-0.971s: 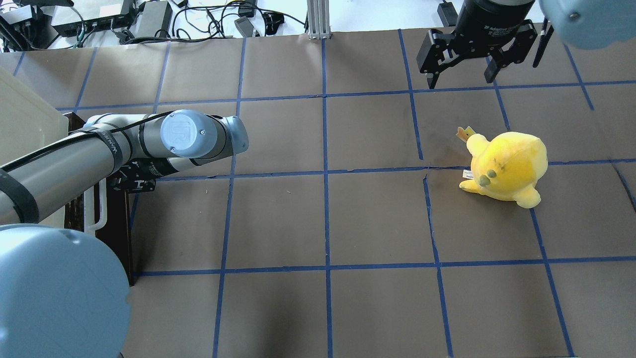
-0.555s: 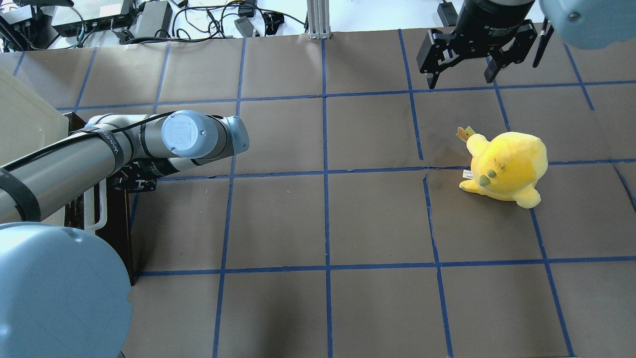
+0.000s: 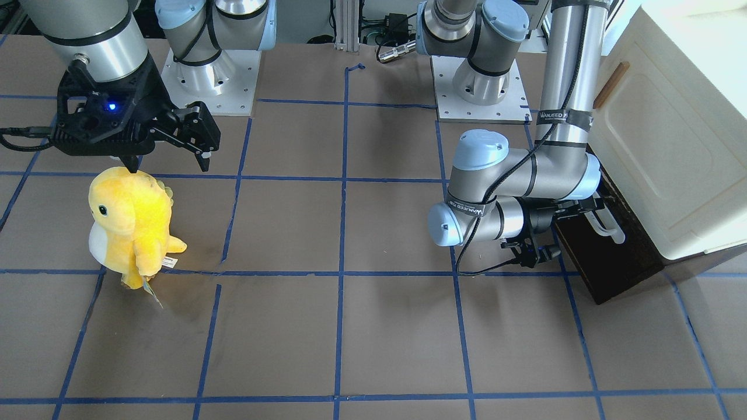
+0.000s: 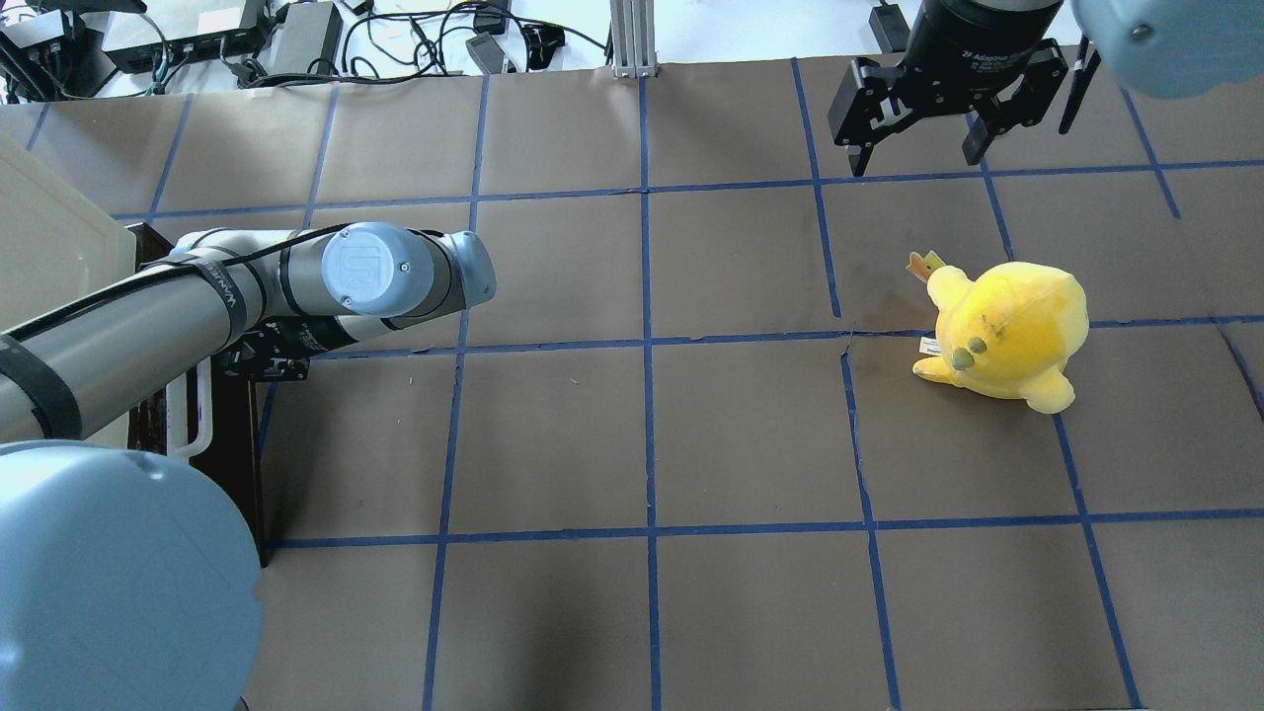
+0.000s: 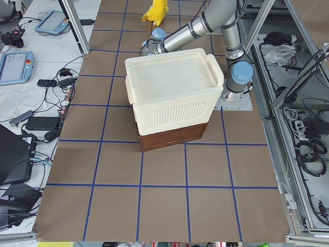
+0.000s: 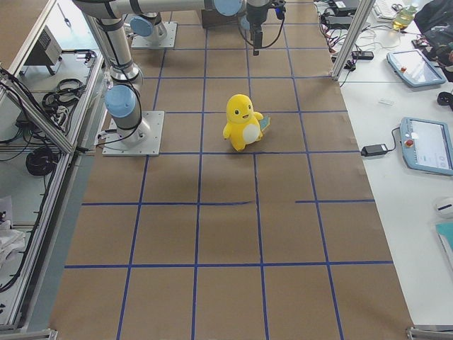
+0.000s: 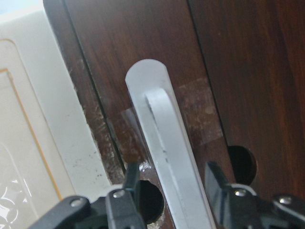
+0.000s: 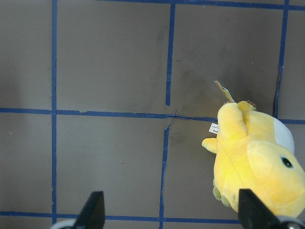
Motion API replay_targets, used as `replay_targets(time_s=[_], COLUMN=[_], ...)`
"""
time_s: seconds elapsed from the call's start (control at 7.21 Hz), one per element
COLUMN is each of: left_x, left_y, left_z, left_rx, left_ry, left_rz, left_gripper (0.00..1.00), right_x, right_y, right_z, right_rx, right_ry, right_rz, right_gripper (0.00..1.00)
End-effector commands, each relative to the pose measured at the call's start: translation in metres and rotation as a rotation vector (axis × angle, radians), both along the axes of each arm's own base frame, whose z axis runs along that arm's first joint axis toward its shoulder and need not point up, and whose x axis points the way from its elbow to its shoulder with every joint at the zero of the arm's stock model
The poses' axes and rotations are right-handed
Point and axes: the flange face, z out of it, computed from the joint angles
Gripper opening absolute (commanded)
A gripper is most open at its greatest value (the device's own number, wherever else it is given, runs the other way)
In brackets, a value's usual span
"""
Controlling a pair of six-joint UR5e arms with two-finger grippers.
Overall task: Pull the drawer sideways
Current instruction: 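Tighten the left gripper's hold on the white handle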
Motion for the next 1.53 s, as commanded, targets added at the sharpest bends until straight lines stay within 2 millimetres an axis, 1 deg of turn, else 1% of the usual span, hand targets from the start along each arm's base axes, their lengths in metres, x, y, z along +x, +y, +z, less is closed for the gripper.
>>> replay_targets(time_s=[0.0, 0.55, 0.69, 0.83, 1.39], left_x=[0.0000, -0.0008, -0.0009, -0.0009, -0.0043], left_y=[0.0003, -0.0011, -0.0020, -0.0017, -0.0043], left_z=[-0.0006, -0.0035, -0.0046, -0.0078, -0.0057], left_rx=[-0.001, 0.003, -0.001, -0.001, -0.003], left_ry=[0.000, 0.000, 0.000, 0.000, 0.004], left_rz=[0.001, -0.002, -0.001, -0.001, -0.008], left_gripper=[0.42, 0.41, 0.34, 0.32, 0.31], right_x=[0.0000, 0.0000, 0.0000, 0.0000, 0.0000], right_y=[0.0000, 0.0000, 0.0000, 0.0000, 0.0000], right_z=[0.0000, 0.0000, 0.0000, 0.0000, 0.0000], right_rx=[0.000, 0.000, 0.000, 0.000, 0.000], right_ry=[0.000, 0.000, 0.000, 0.000, 0.000], right_rz=[0.001, 0.000, 0.000, 0.000, 0.000], right_gripper=[1.00, 1.00, 1.00, 1.00, 1.00])
